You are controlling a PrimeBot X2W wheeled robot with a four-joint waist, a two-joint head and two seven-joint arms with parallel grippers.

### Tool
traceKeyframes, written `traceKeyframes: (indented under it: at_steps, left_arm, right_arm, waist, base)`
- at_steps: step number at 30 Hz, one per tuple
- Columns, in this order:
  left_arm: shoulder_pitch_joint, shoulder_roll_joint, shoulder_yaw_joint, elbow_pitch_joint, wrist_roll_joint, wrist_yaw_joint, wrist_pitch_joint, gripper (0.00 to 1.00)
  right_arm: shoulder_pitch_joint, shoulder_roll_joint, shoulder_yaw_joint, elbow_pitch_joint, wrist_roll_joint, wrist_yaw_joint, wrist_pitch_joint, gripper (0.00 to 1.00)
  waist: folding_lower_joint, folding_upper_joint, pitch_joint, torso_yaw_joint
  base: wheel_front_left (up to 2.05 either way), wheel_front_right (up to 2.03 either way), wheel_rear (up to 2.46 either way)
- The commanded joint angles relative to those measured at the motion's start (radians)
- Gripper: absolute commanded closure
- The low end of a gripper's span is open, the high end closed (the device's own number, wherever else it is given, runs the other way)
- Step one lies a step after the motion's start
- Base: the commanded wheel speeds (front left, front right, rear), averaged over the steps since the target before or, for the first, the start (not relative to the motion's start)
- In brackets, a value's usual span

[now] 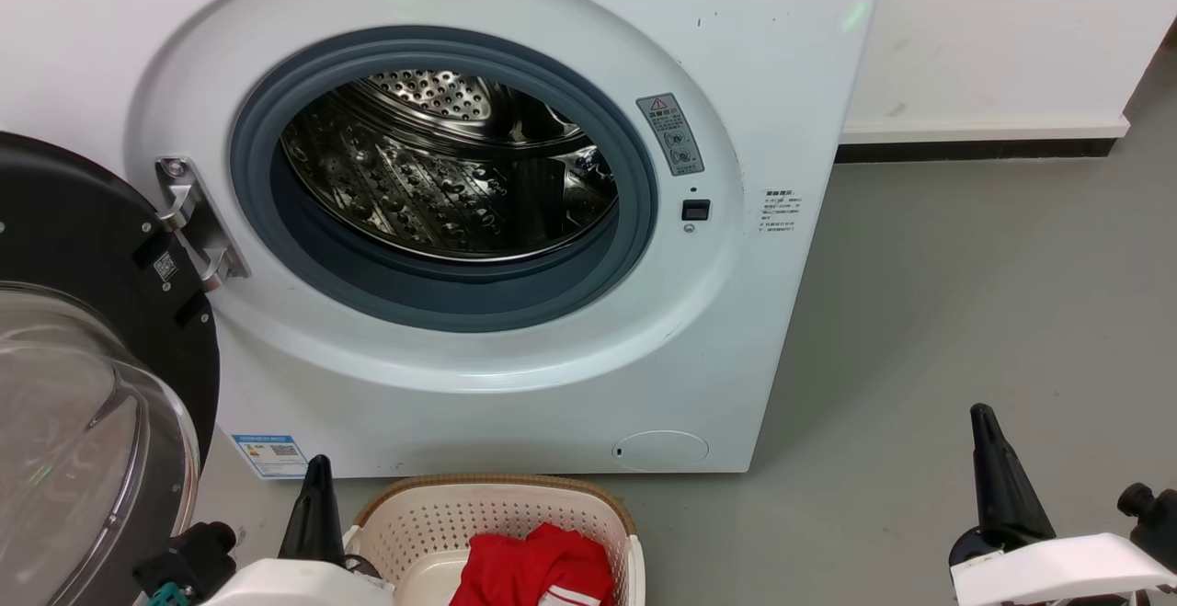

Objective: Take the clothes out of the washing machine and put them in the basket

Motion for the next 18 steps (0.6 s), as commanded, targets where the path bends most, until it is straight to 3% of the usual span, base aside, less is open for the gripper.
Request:
traceKeyframes:
  at_steps: [1,18]
  left_arm:
    - [-0.033,0.007,0.006,-0.007,-0.044,-0.009,0.010,1.00]
    - [-0.071,0.010,0.026,0.022,-0.295,-0.046,0.067,1.00]
  right_arm:
    - [-0.031,-0.010,-0.002,-0.006,0.044,0.000,0.008,1.00]
    - [-0.067,-0.015,-0.010,0.031,0.283,0.000,0.063,1.00]
  waist:
    - [0.0000,-0.0001,0.001,0.000]
    - [0.0000,-0.0001,0.007,0.005]
  base:
    - [0.00,0.00,0.00]
    - [0.00,0.00,0.00]
